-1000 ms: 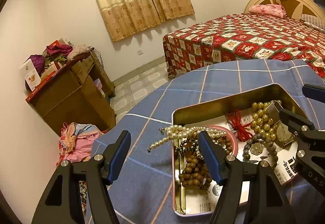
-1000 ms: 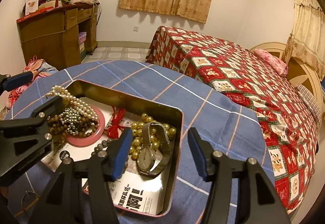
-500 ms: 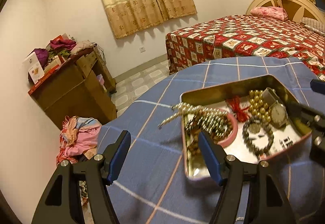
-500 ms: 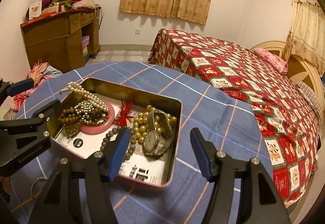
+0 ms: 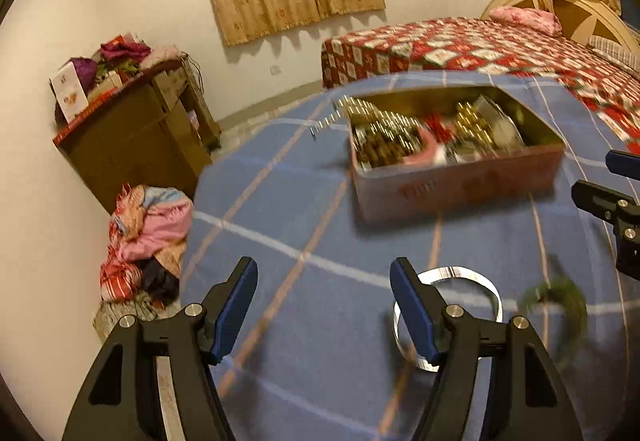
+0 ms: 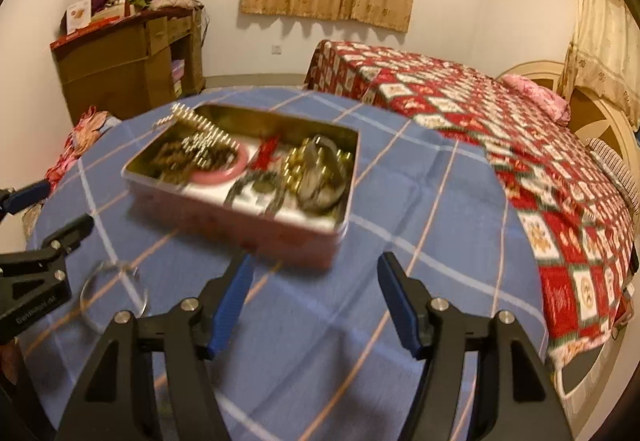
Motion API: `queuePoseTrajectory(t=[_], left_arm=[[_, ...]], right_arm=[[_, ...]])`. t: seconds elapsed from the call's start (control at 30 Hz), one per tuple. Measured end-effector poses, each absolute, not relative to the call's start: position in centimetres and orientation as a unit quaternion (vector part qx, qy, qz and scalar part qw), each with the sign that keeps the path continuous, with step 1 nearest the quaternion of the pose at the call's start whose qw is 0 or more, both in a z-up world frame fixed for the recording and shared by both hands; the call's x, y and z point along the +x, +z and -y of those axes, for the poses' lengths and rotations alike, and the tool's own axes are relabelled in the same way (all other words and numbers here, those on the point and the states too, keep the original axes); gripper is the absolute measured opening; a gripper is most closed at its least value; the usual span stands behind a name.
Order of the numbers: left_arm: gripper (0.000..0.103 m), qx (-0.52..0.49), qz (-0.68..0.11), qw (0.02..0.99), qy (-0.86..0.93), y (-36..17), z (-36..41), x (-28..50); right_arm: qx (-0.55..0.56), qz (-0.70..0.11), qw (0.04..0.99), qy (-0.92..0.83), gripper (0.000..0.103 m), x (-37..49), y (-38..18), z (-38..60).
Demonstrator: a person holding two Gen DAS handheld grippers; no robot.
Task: Organize jewelry
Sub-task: 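Withdraw both tools from the tin toward the two bangles, then grasp the silver bangle with the left tool while the right tool grasps the green jade bangle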
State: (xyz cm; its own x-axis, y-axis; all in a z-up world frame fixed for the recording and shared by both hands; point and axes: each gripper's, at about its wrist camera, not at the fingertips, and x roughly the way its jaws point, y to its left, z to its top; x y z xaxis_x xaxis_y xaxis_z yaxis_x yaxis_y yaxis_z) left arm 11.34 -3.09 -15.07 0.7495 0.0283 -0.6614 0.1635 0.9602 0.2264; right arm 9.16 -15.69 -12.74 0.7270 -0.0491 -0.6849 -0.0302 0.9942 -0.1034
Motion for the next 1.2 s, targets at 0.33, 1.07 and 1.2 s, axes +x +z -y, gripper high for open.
queuePoseTrajectory(t=[0.33,1.07,1.2], left_arm=[[0.069,0.129,-0.362,0.922,-0.046,-16.0,3.1,10.1],[0.002,0.135,-0.386,0.907,-0.102,-17.4,5.2,10.5],[0.001,0.128,-0.37,0.916,-0.082,-16.6,4.2,10.3]], right_arm=[[-0.07,-0.375,0.924,0.032,0.067,6.0,-13.7,13.3],[-0.071,-0.415,0.905,0.065,0.01,5.8,-16.3,12.8],[-0.068,-0.402,0.911,0.058,0.008,5.4,-16.0,13.2]])
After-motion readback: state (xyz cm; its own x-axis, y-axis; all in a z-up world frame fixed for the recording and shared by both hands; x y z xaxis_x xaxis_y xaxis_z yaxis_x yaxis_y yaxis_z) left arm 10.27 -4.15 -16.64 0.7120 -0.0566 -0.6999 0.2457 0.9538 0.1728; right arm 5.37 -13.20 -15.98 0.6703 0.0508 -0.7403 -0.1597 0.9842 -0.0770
